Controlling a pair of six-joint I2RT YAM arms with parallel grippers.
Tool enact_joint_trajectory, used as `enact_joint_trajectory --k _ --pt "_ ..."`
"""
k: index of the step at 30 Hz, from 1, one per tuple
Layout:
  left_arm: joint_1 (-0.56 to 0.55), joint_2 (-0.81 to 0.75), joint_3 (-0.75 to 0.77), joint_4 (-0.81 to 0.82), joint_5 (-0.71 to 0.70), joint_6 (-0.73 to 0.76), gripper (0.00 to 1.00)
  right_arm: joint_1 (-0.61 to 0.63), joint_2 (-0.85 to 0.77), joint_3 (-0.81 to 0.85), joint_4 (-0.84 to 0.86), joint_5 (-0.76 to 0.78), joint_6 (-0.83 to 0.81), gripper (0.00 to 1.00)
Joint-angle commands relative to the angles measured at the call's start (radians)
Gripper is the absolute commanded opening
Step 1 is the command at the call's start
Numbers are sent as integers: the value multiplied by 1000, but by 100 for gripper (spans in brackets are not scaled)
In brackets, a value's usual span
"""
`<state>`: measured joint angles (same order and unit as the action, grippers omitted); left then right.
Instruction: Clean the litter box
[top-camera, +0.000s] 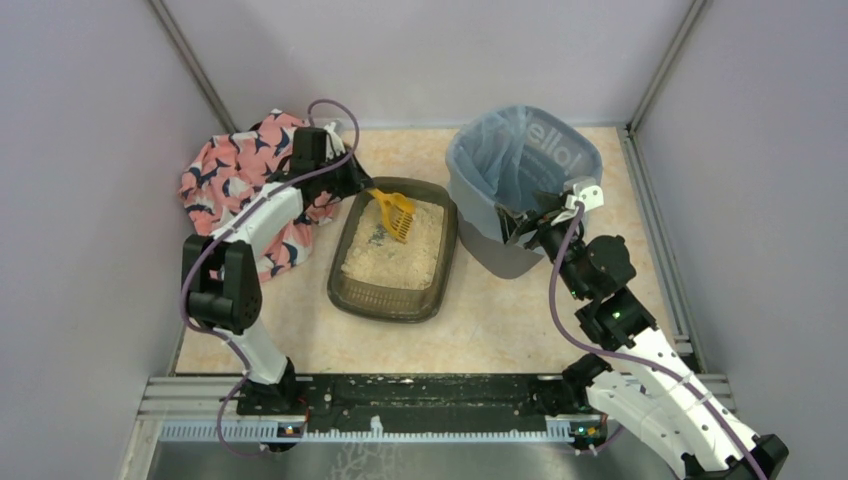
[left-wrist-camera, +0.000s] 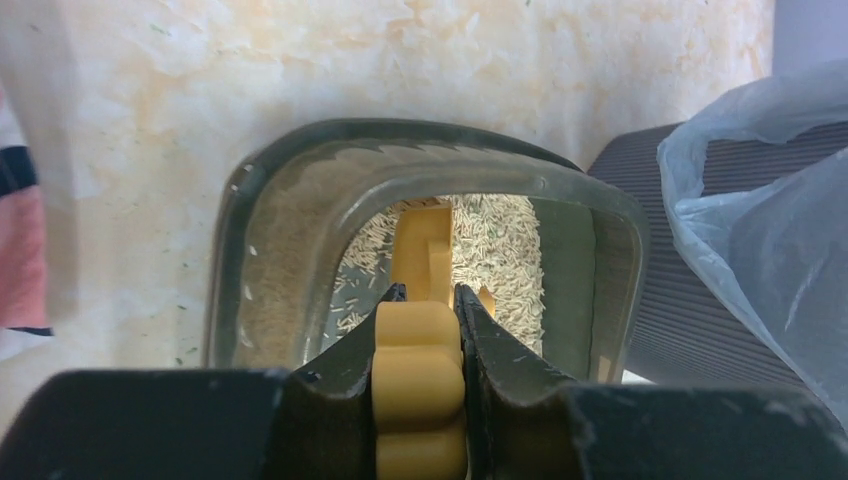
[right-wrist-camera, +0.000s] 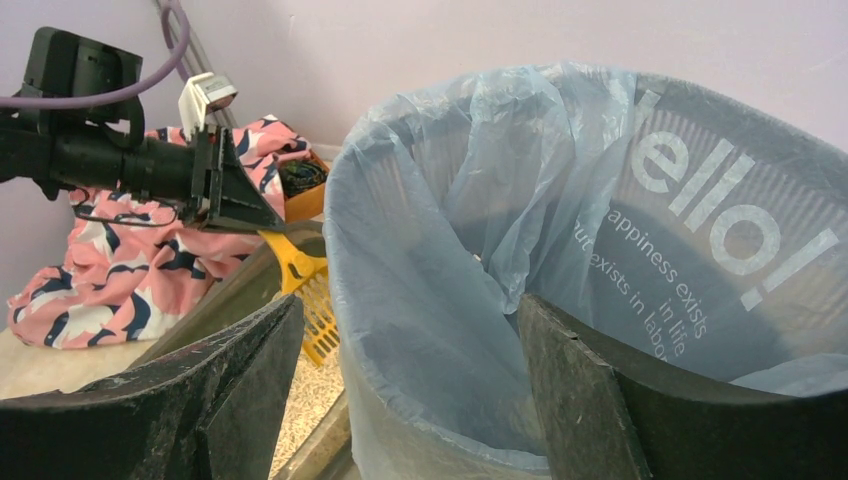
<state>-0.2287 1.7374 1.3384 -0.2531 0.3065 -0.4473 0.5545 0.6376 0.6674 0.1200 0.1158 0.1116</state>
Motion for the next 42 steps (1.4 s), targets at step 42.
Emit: enact_joint_trajectory --k 42 --pt "303 27 -620 1095 621 -710 0 7 32 3 29 -5 2 78"
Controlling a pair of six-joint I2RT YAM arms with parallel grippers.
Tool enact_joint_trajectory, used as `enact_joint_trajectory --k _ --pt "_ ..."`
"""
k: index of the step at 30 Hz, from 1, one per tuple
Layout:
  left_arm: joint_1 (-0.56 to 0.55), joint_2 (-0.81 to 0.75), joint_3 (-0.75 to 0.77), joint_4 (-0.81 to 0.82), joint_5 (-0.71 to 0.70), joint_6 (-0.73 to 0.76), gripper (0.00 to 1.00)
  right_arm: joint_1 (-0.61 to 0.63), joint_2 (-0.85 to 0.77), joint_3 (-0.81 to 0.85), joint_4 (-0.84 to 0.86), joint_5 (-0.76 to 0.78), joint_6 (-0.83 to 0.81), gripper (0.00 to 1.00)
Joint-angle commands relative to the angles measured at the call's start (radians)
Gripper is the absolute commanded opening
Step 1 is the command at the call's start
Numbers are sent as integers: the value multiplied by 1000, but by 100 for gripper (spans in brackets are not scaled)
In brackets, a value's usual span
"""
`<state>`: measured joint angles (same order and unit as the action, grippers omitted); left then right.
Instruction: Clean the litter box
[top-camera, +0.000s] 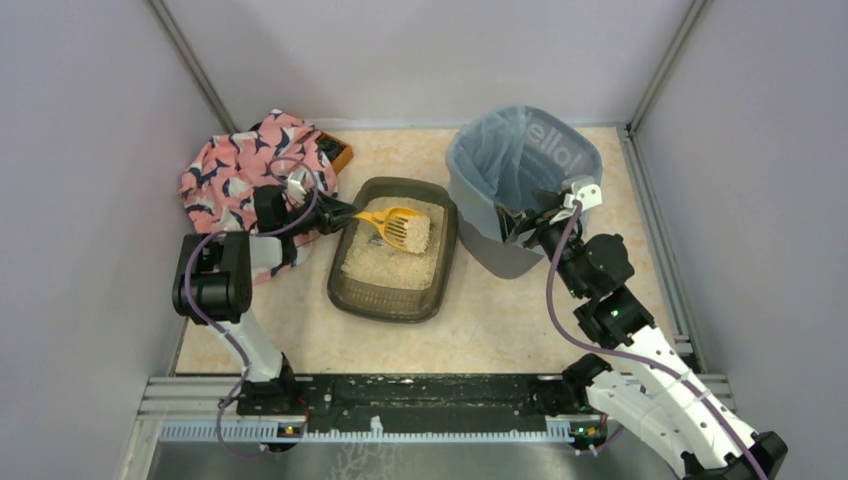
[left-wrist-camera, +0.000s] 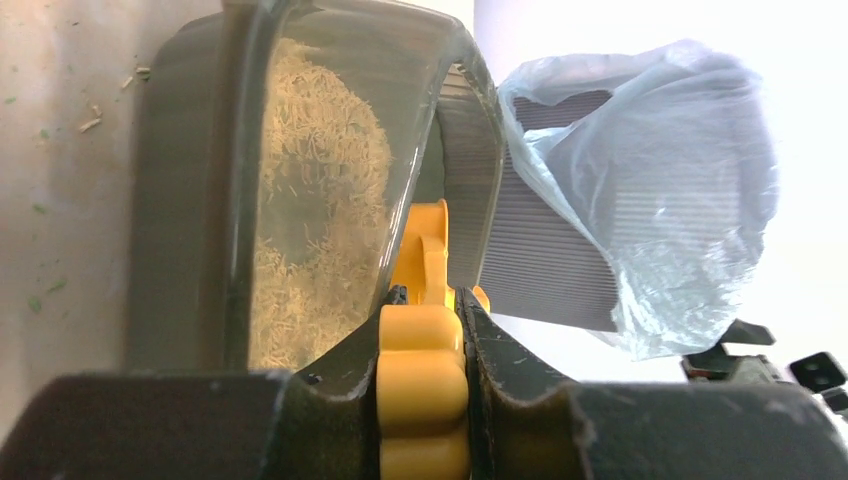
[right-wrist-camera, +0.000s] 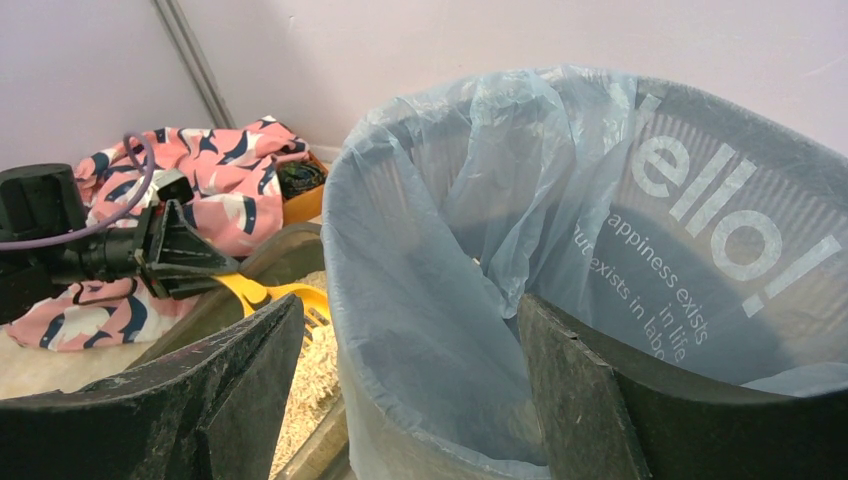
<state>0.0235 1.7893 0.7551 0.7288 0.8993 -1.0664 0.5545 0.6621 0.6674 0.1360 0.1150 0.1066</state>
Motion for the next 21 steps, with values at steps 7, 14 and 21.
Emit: enact_joint_trajectory --k 7,14,21 --pt "130 -38 -95 324 63 -252 0 7 5 1 8 -5 8 78" --pt "114 -59 -161 393 51 -316 0 7 10 -6 19 -8 10 78" --pt "138 -117 -234 417 67 -321 0 6 12 -2 16 -11 10 78"
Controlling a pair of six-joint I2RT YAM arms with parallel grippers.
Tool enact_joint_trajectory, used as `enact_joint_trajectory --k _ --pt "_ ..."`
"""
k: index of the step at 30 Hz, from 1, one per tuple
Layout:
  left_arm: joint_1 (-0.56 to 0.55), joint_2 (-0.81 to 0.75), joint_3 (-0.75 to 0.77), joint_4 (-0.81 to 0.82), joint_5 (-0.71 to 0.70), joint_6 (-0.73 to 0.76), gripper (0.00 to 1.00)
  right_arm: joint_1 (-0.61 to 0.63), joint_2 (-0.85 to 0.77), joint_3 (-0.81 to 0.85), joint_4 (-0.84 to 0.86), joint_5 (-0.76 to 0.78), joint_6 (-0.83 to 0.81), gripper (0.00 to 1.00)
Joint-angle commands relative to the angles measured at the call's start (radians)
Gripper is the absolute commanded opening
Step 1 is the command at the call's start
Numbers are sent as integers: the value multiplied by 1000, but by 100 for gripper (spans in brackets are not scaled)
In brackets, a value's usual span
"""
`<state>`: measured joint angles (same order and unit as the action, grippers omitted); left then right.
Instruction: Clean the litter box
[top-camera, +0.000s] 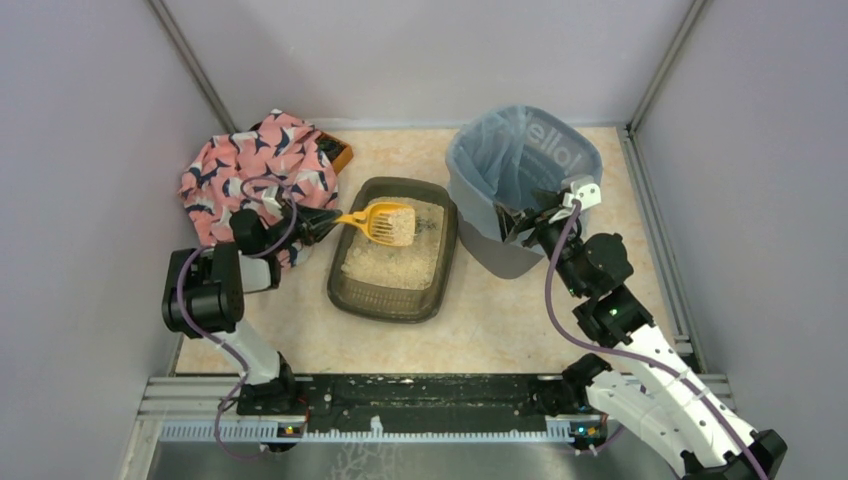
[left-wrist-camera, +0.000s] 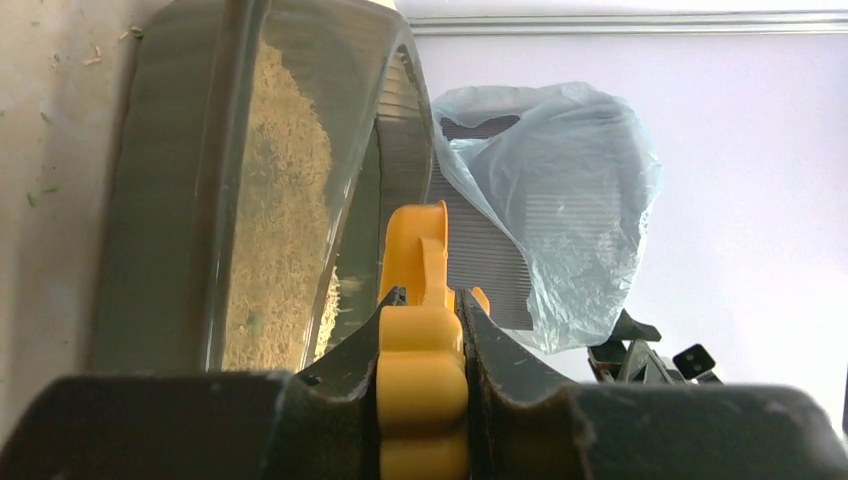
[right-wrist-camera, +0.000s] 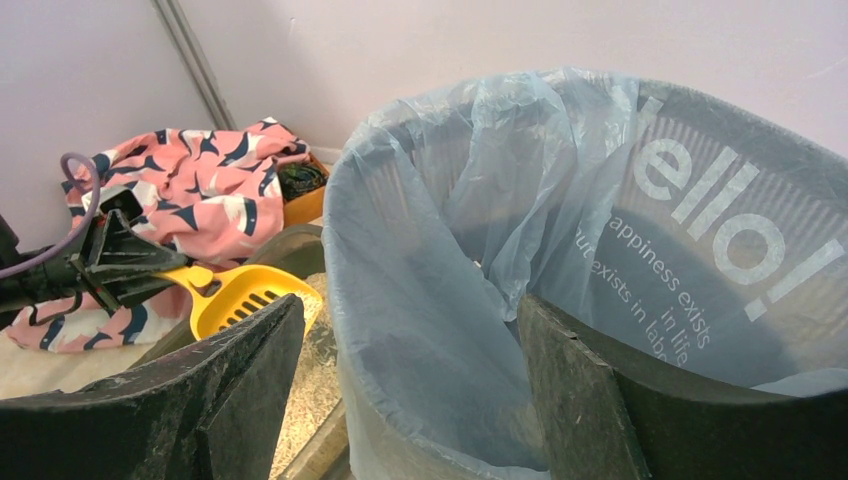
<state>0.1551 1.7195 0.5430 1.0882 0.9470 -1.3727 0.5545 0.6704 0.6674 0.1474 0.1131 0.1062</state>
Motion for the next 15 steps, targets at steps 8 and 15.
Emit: enact_joint_trajectory --k 8,15 --pt "-1 -178 18 -288 -14 193 0 7 9 -2 8 -14 10 78" --pt "0 -159 -38 -13 26 9 0 7 6 -6 9 -11 12 78"
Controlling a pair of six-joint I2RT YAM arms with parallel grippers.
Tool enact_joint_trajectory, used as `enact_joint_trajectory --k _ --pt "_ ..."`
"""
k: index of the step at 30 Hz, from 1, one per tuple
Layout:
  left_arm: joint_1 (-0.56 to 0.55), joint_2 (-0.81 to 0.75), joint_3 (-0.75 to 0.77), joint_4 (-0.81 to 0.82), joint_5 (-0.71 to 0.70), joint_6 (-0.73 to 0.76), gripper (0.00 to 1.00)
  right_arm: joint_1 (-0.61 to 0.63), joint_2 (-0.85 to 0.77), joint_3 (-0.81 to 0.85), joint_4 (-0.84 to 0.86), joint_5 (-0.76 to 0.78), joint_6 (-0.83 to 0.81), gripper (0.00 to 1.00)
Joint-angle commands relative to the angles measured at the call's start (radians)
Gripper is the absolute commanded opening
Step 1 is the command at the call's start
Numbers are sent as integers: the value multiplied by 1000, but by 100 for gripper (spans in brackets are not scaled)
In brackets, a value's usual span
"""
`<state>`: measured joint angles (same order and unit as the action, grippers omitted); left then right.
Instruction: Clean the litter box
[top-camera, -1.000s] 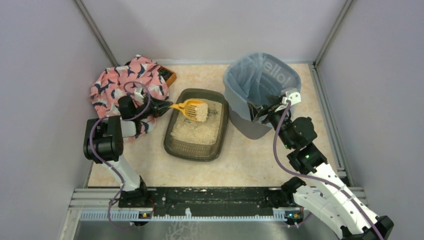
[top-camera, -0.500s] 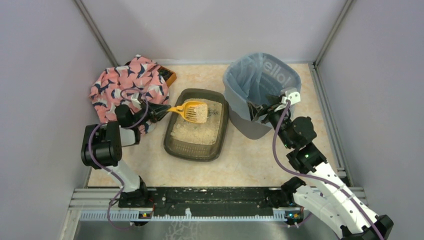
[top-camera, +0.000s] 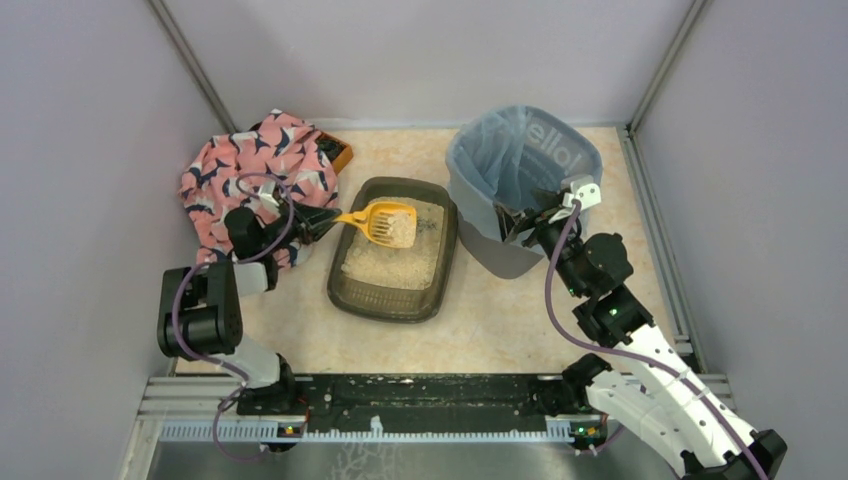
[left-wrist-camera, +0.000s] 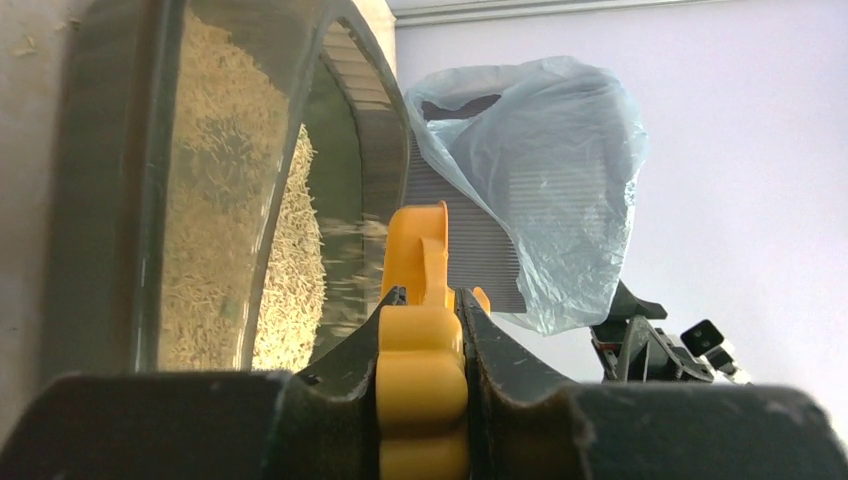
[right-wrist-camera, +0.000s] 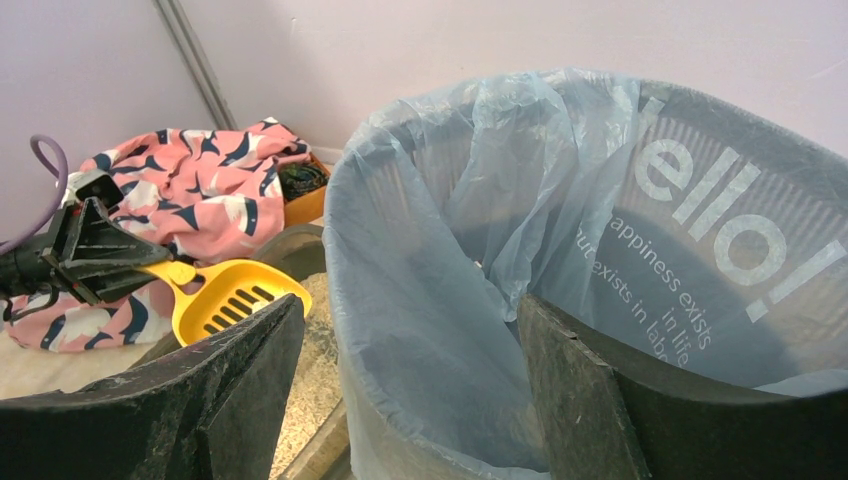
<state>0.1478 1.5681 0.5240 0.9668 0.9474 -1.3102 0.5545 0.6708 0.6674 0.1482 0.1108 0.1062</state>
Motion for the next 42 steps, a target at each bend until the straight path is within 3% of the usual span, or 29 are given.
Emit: enact_joint_trajectory --k 1,3,8,10,14,20,23,27,30,33,36,39,42 --pt "17 -3 -21 90 24 -42 0 6 6 -7 9 -9 12 78" --pt "30 33 -36 167 31 -88 0 7 7 -8 13 -14 12 78" --pt "27 238 -92 717 30 -445 0 7 3 -5 4 -14 12 78" --pt "-11 291 -90 820 13 -483 0 7 5 -5 6 -16 12 78" --pt "-20 247 -116 696 -1 -379 0 7 20 -1 8 -21 12 78" --pt "-20 226 -124 715 -8 -386 0 7 20 -2 5 -17 12 78" --pt "22 208 -146 642 -13 -329 0 7 19 -5 5 -19 12 78" --pt "-69 198 -131 526 -23 -237 0 7 28 -7 10 -15 12 78" --pt "10 212 -165 522 -20 -215 0 7 27 -3 7 -20 13 78" --pt "-28 214 -165 562 -21 -243 0 7 18 -7 1 -12 10 78" --pt "-5 188 -178 491 -36 -196 0 7 27 -11 12 -18 14 78" --pt "-48 159 -173 477 -27 -198 0 7 25 -8 4 -23 14 78" --pt "0 115 -186 334 -40 -102 0 7 21 -10 6 -12 14 78"
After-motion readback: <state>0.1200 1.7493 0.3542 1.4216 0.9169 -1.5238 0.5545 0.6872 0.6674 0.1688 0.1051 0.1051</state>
